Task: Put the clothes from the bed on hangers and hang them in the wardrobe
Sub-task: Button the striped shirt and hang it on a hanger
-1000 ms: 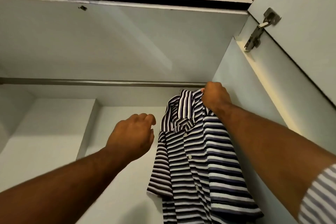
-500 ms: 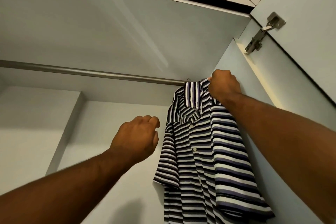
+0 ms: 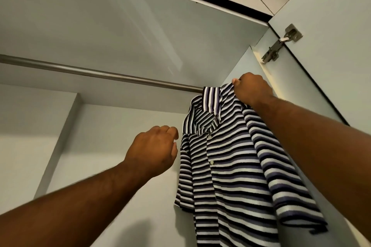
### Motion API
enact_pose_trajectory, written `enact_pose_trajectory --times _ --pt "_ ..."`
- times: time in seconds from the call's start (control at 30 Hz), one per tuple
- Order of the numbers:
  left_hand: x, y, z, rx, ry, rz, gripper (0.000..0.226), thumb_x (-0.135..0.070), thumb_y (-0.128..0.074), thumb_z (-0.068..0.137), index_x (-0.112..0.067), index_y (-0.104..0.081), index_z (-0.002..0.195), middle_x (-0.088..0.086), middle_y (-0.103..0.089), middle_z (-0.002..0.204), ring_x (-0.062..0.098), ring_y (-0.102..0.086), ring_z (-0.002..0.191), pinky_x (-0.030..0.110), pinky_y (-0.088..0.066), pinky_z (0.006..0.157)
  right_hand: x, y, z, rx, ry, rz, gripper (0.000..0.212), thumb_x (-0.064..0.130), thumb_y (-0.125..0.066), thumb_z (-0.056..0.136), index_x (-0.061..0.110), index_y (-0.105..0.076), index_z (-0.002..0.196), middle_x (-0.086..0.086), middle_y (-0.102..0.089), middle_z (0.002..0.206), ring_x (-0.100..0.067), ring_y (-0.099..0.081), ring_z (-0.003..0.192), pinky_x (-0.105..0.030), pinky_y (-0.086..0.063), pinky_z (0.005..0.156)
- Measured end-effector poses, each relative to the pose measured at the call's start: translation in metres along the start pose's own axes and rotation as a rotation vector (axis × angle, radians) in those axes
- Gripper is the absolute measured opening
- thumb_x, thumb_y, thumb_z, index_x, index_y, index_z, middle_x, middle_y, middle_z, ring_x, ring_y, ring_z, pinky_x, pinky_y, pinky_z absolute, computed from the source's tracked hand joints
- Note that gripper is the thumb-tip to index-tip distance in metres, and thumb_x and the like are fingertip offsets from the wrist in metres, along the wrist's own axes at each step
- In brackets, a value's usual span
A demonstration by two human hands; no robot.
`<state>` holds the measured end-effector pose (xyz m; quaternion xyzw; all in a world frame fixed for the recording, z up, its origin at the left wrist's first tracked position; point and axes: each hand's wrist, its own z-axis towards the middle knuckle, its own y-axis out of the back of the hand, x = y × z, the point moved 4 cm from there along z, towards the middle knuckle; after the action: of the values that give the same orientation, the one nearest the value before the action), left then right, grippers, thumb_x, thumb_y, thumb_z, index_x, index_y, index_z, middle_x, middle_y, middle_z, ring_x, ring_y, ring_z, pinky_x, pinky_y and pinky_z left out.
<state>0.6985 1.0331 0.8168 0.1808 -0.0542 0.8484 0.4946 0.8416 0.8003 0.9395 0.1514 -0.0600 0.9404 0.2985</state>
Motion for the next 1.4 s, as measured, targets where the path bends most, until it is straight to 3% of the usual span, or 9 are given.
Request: enact_pose_trajectory --times 0.17,0.3,0.4,0.6,0.9,1.17,1.4 --pt "0.013 0.006 -0.009 0.004 0.019 -0.044 0.035 -0.037 -0.039 0.103 -0.03 -0.049 0.136 -0.01 -0.058 0.134 0.012 -0.054 0.12 0.029 -0.047 0.09 0.014 0.012 -0.017 -0.048 0.067 -0.134 0.045 0.04 -0.04 0.105 0.008 -0.052 0.135 -0.018 -0.059 0.131 -0.036 -0.055 0.118 -0.043 -0.045 0.093" --pt "0.019 0.005 -0.023 0.013 0.04 -0.089 0.039 -0.036 -0.042 0.102 -0.027 -0.047 0.14 -0.008 -0.055 0.139 0.014 -0.051 0.125 0.032 -0.047 0.091 0.029 0.019 -0.045 -0.184 0.267 -0.327 0.053 0.035 -0.043 0.102 0.014 -0.037 0.15 -0.015 -0.041 0.151 -0.035 -0.035 0.14 -0.06 -0.029 0.112" --pt "0.019 0.003 -0.035 0.025 0.069 -0.149 0.043 -0.034 -0.046 0.101 -0.025 -0.045 0.143 -0.006 -0.052 0.143 0.016 -0.049 0.128 0.034 -0.047 0.092 0.046 0.021 -0.071 -0.163 0.412 -0.387 0.054 0.037 -0.044 0.101 0.021 -0.036 0.151 -0.009 -0.035 0.157 -0.03 -0.027 0.147 -0.059 -0.015 0.119" --pt "0.007 -0.006 -0.06 0.058 0.121 -0.253 0.049 -0.032 -0.052 0.097 -0.021 -0.045 0.144 -0.002 -0.049 0.147 0.021 -0.049 0.13 0.038 -0.047 0.095 0.059 0.023 -0.134 -0.025 0.561 -0.359 0.049 0.036 -0.045 0.099 0.025 -0.044 0.147 -0.003 -0.043 0.151 -0.025 -0.034 0.142 -0.051 -0.019 0.121" --pt "-0.03 0.01 -0.121 0.109 0.172 -0.342 0.051 -0.031 -0.059 0.094 -0.019 -0.046 0.142 0.001 -0.048 0.149 0.026 -0.05 0.129 0.045 -0.045 0.097 0.016 0.052 -0.233 0.149 0.521 0.007 0.047 0.033 -0.053 0.095 0.02 -0.053 0.141 -0.003 -0.051 0.142 -0.023 -0.045 0.131 -0.042 -0.039 0.112" --pt "-0.122 0.036 -0.202 0.2 0.128 -0.449 0.054 -0.039 -0.05 0.093 -0.021 -0.046 0.143 -0.001 -0.047 0.15 0.019 -0.048 0.132 0.037 -0.041 0.103 -0.07 0.075 -0.357 0.454 0.379 0.253 0.049 0.034 -0.059 0.096 0.025 -0.051 0.143 0.003 -0.047 0.148 -0.015 -0.039 0.137 -0.03 -0.033 0.114" --pt "-0.247 0.045 -0.281 0.412 0.097 -0.645 0.051 -0.042 -0.052 0.098 -0.024 -0.046 0.146 -0.006 -0.05 0.147 0.009 -0.046 0.134 0.025 -0.036 0.109 -0.162 0.118 -0.452 0.656 0.207 0.287 0.05 0.043 -0.055 0.097 0.026 -0.052 0.143 0.006 -0.05 0.148 -0.014 -0.042 0.138 -0.027 -0.032 0.111"
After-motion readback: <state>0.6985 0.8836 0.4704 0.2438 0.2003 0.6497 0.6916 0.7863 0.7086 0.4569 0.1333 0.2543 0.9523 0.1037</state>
